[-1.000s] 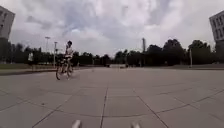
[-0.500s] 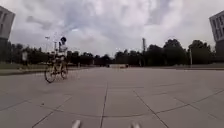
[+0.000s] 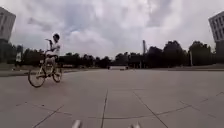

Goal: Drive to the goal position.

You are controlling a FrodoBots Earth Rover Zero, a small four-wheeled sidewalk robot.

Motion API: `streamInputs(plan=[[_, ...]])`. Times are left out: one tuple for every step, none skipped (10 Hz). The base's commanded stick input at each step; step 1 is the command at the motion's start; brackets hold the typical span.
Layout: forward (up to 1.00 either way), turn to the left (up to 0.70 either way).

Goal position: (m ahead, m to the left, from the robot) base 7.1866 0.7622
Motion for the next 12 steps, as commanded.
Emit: streamInputs(plan=[[0.85, -0.34], [0.85, -0.26], [0.85, -0.12], [0.85, 0.00], [0.85, 0.00], [0.85, 0.00], [0.85, 0.00], [0.85, 0.00], [0.85, 0.00], [0.85, 0.00], [0.85, 0.00], [0.85, 0.00]])
